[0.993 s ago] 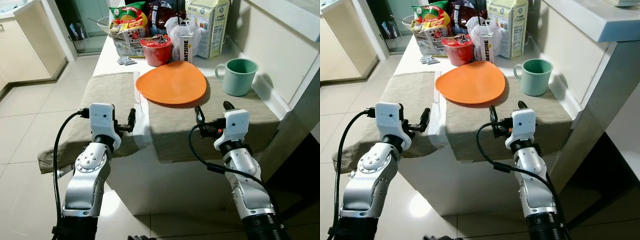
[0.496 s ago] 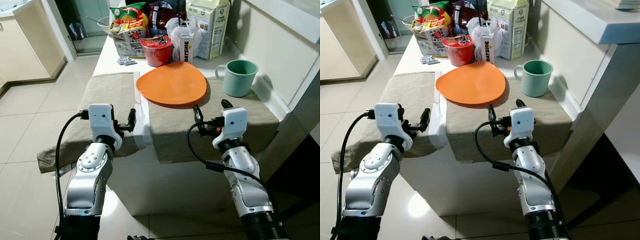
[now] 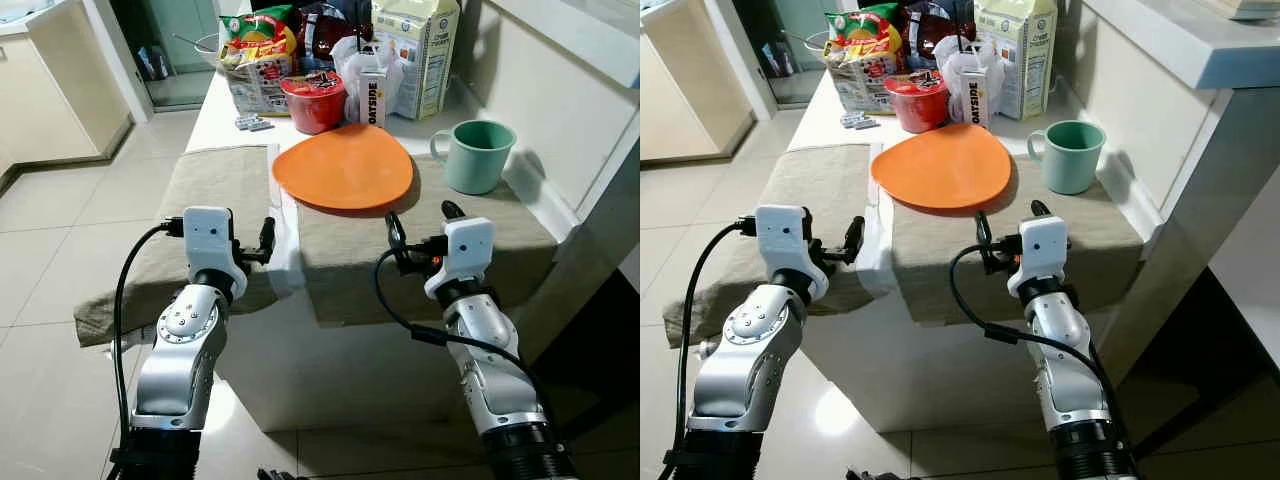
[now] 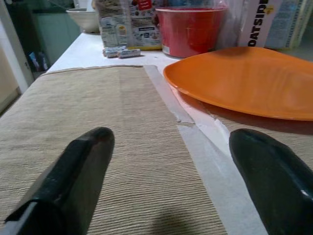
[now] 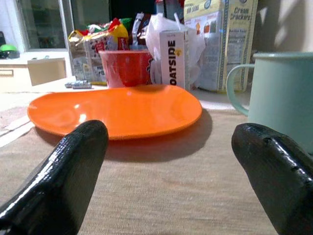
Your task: Setting the table
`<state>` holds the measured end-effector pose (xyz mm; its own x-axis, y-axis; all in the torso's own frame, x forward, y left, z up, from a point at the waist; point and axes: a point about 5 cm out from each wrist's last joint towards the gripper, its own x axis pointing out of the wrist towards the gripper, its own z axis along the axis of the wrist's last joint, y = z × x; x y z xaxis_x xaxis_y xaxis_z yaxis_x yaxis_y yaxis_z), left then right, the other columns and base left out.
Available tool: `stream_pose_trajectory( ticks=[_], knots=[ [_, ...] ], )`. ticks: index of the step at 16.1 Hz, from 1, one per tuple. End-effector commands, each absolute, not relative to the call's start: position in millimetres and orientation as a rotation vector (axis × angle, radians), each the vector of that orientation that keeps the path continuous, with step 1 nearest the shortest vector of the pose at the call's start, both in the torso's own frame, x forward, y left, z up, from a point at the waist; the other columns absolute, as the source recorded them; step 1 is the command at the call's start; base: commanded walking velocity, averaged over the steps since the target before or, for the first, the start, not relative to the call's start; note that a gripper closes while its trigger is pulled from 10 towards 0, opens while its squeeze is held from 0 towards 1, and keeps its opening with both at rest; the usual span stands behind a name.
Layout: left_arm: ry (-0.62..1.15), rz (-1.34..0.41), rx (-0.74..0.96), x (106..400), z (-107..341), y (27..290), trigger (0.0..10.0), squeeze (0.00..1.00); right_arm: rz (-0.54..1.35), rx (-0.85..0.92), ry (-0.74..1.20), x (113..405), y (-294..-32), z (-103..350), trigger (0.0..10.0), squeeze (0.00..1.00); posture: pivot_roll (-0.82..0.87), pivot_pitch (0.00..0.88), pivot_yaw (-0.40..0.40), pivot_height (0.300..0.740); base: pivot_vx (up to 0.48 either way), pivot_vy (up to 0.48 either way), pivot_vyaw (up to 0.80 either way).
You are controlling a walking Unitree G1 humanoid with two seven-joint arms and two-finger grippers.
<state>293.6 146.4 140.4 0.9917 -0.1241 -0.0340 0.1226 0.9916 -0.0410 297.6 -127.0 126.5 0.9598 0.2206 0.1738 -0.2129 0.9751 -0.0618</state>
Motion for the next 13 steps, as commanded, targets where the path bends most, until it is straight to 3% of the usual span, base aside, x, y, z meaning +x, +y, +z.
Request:
stream_pose_trajectory(
  ticks=[1,4,5,8,9,10,13],
  knots=[
    [0.027,-0.134,-0.03,294.1,142.3,146.3,0.0,0.0,0.236,-0.036,-0.196,298.8,-122.0,129.9,10.0,0.0,-0.15,0.0,0.114,0.74,0.0,0.0,0.0],
    [0.059,-0.153,-0.029,296.1,139.2,141.4,0.0,0.0,0.233,-0.036,-0.194,298.4,-122.2,129.5,10.0,0.0,-0.15,0.0,0.117,0.74,0.0,0.0,0.0],
    [0.101,-0.129,-0.137,302.5,139.2,144.0,10.0,0.0,0.23,-0.036,-0.194,298.4,-123.1,129.7,10.0,0.0,-0.16,0.0,0.115,0.74,0.0,0.0,0.0],
    [0.034,-0.163,-0.116,321.3,166.0,146.6,10.0,0.0,0.232,-0.038,-0.194,297.9,-123.3,129.1,10.0,0.0,-0.16,0.0,0.115,0.74,0.0,0.0,0.0],
    [0.017,-0.173,-0.101,325.8,173.3,146.4,3.7,0.0,0.231,-0.038,-0.193,298.0,-123.2,128.8,10.0,0.0,-0.15,0.0,0.116,0.74,0.0,0.0,0.0],
    [-0.03,-0.197,-0.085,327.4,179.6,145.8,0.0,0.0,0.231,-0.037,-0.194,298.1,-122.5,129.0,10.0,0.0,-0.16,0.0,0.124,0.74,0.0,0.0,0.0],
    [0.034,-0.193,-0.104,324.3,166.5,143.6,0.0,0.0,0.225,-0.034,-0.195,296.7,-122.6,128.6,10.0,0.0,-0.16,0.0,0.125,0.74,0.0,0.0,0.0]
  ],
)
